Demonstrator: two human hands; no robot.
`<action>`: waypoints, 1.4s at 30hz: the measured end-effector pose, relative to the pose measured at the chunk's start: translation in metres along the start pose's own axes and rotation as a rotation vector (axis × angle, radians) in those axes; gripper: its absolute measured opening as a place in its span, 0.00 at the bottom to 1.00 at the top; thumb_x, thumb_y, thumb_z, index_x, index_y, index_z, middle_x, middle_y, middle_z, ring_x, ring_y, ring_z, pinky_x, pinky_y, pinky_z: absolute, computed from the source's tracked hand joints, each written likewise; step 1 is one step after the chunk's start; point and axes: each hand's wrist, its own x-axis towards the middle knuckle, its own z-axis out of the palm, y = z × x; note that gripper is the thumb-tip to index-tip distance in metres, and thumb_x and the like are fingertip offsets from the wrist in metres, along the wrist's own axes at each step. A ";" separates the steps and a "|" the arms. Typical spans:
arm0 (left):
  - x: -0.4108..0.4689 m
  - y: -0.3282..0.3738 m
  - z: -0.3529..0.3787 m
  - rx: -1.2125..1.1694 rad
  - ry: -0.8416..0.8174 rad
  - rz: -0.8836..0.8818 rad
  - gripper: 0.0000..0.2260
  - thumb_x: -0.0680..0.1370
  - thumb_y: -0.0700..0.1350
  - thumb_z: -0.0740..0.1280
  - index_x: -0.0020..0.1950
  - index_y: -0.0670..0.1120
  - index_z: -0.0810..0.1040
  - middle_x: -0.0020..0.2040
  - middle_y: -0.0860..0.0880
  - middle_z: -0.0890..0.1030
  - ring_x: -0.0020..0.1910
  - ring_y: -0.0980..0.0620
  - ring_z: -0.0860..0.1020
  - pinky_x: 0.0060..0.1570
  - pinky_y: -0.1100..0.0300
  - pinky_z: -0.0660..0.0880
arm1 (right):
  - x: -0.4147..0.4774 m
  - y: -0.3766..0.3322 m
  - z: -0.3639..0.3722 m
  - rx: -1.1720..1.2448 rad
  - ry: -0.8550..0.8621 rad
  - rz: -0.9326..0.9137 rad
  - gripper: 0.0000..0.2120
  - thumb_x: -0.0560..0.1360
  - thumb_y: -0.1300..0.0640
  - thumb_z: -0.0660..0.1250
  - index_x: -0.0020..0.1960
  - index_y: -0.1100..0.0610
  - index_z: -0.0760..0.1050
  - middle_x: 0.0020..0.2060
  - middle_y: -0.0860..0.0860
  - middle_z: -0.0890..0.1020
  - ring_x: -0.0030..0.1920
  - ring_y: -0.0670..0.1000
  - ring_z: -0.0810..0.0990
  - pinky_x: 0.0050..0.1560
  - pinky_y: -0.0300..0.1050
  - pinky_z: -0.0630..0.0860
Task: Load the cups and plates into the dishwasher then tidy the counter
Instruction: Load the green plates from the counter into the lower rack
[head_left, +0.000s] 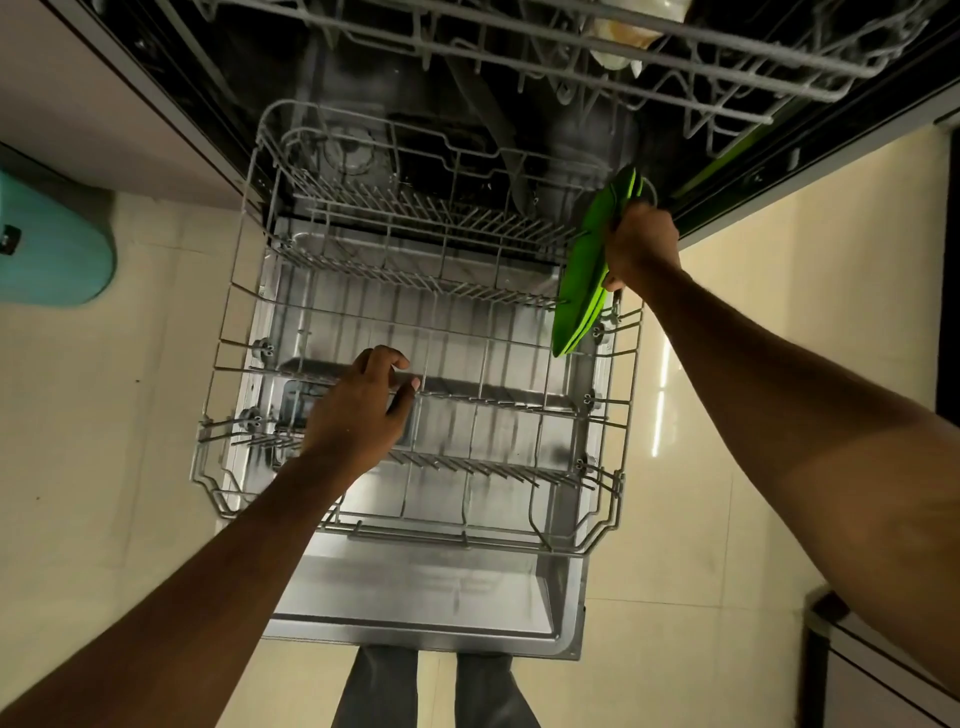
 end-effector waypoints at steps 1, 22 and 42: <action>0.000 0.000 0.001 -0.005 -0.001 0.002 0.13 0.78 0.51 0.63 0.58 0.44 0.72 0.54 0.44 0.78 0.45 0.47 0.80 0.40 0.50 0.80 | 0.001 -0.002 0.001 -0.011 0.009 -0.003 0.08 0.81 0.60 0.56 0.54 0.62 0.72 0.37 0.60 0.81 0.18 0.48 0.77 0.19 0.33 0.69; -0.025 0.018 -0.053 0.103 0.063 0.090 0.11 0.78 0.49 0.65 0.57 0.45 0.74 0.53 0.47 0.79 0.47 0.50 0.79 0.48 0.57 0.72 | -0.123 -0.015 0.012 0.111 0.158 -0.180 0.09 0.77 0.63 0.63 0.51 0.56 0.82 0.50 0.56 0.84 0.51 0.56 0.81 0.41 0.36 0.66; -0.170 0.081 -0.247 0.119 0.120 0.075 0.21 0.82 0.56 0.55 0.70 0.48 0.68 0.73 0.48 0.67 0.72 0.49 0.64 0.69 0.51 0.61 | -0.405 -0.125 -0.072 0.430 0.201 -0.350 0.07 0.78 0.55 0.67 0.52 0.56 0.82 0.42 0.50 0.83 0.42 0.47 0.80 0.42 0.39 0.75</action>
